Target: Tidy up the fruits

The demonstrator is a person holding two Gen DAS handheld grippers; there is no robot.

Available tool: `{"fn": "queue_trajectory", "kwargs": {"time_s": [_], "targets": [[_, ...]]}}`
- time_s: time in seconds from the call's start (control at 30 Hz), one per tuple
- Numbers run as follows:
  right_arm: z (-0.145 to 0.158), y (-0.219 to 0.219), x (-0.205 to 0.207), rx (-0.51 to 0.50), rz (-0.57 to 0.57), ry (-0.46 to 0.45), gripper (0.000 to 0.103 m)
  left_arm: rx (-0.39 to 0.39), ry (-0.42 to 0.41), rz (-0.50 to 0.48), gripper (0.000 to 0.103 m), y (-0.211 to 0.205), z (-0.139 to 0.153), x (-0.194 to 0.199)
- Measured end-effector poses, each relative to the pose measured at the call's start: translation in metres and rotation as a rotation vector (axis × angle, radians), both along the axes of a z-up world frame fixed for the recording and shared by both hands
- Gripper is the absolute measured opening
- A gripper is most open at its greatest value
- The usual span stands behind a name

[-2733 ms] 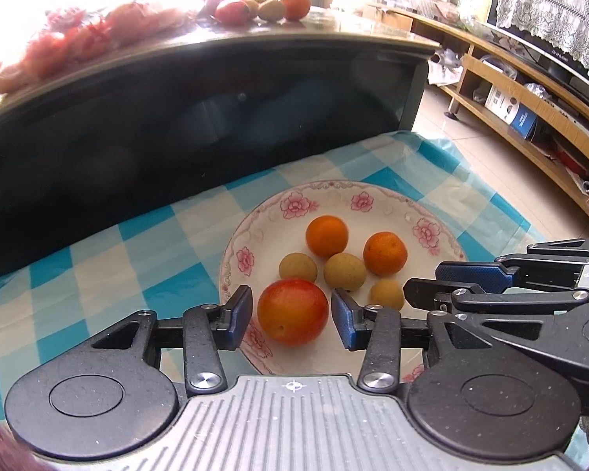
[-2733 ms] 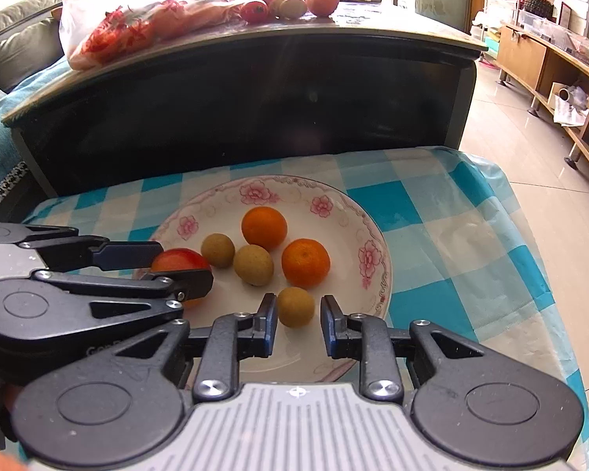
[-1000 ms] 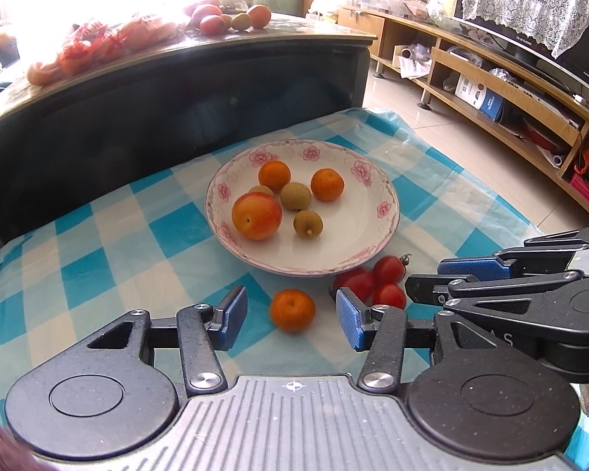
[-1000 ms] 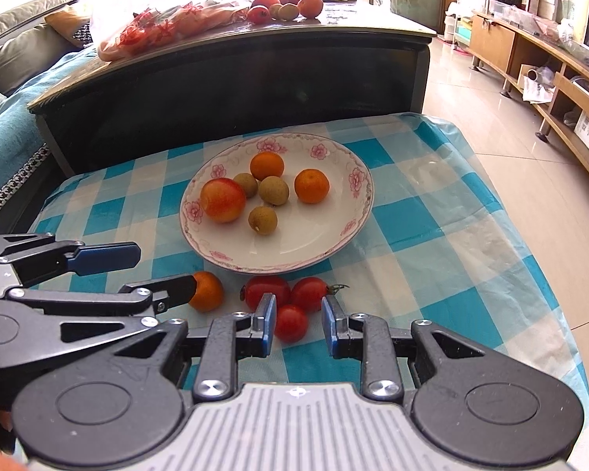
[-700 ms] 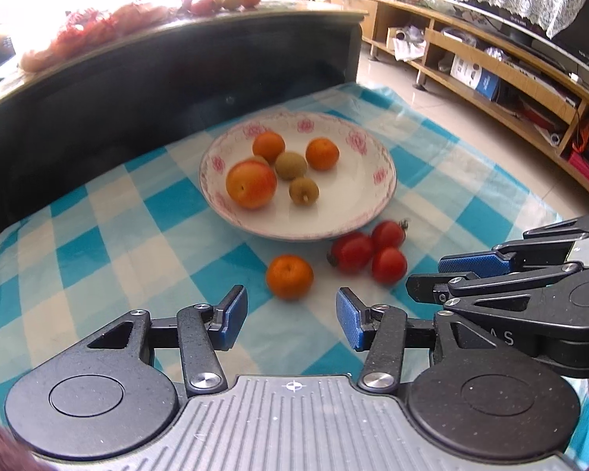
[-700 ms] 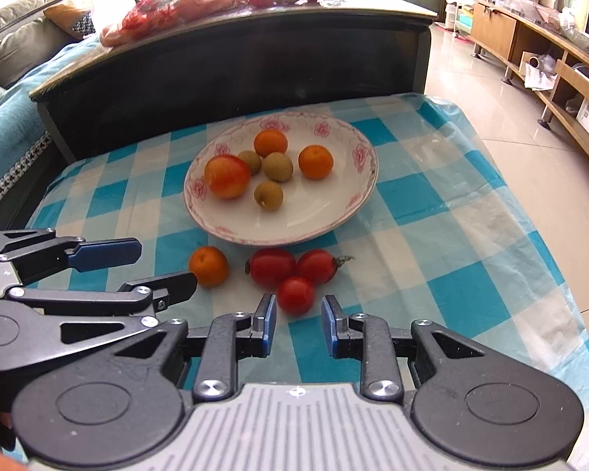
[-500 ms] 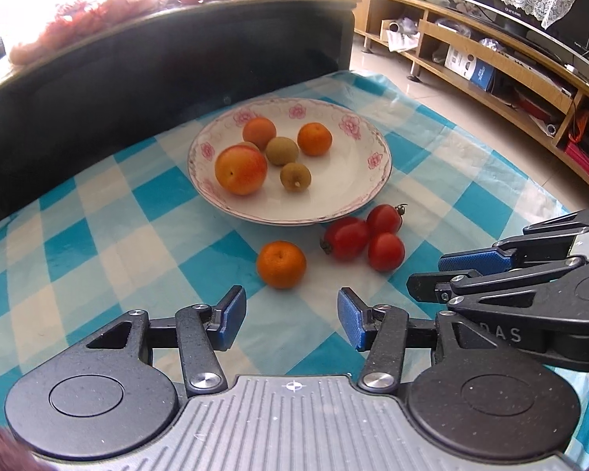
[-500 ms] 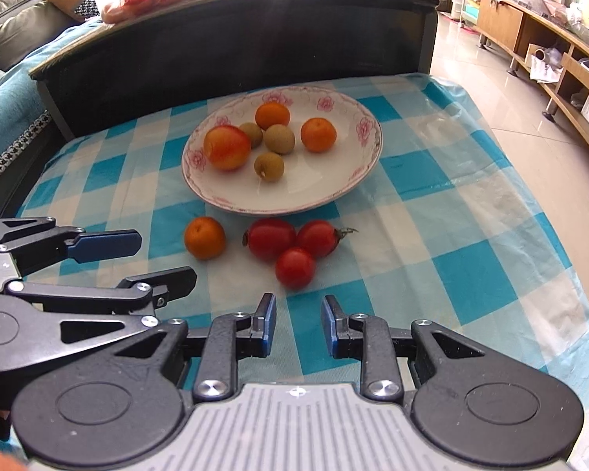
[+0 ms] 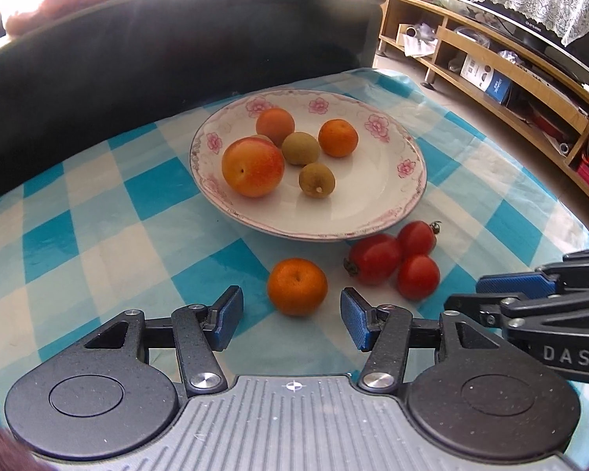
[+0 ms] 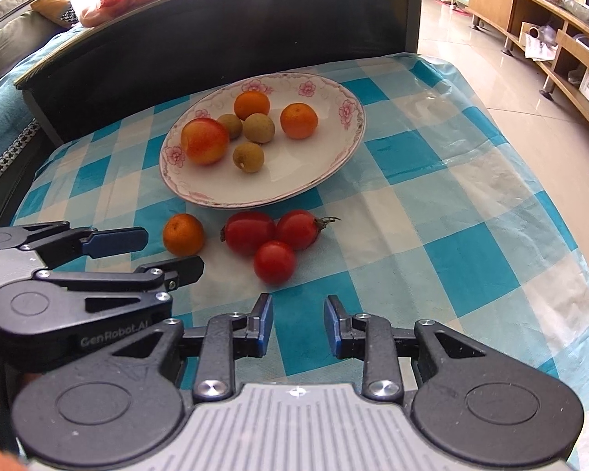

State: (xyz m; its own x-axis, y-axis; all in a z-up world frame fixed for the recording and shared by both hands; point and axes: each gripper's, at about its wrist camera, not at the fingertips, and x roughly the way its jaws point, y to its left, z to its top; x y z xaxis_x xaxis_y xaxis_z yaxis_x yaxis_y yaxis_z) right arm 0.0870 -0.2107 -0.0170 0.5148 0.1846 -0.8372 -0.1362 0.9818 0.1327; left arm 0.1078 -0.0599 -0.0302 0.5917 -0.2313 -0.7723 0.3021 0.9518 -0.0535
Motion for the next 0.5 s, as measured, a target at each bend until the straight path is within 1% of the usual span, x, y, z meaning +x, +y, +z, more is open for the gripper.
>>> {"fn": "queue_trajectory", "kwargs": {"time_s": [0.07, 0.2, 0.23, 0.27, 0.37, 0.5], "targets": [[-0.001, -0.003, 0.001, 0.006, -0.010, 0.003, 0.032, 0.000, -0.002, -0.003, 0.062, -0.002, -0.002, 0.002], [-0.004, -0.007, 0.004, 0.012, -0.025, 0.011, 0.032, 0.009, -0.016, -0.004, 0.056, -0.006, -0.002, 0.002], [-0.004, -0.008, 0.004, 0.012, -0.028, 0.014, 0.032, 0.017, -0.019, -0.004, 0.048, -0.007, -0.002, 0.002], [-0.005, -0.009, 0.005, 0.013, -0.032, 0.016, 0.032, 0.021, -0.019, -0.005, 0.043, -0.007, -0.001, 0.002], [-0.005, -0.011, 0.007, 0.018, -0.044, 0.019, 0.032, 0.006, -0.009, -0.008, 0.042, -0.006, 0.000, 0.001], [-0.004, -0.012, 0.007, 0.029, -0.052, 0.011, 0.032, 0.006, -0.002, -0.016, 0.042, -0.003, 0.002, -0.004]]}}
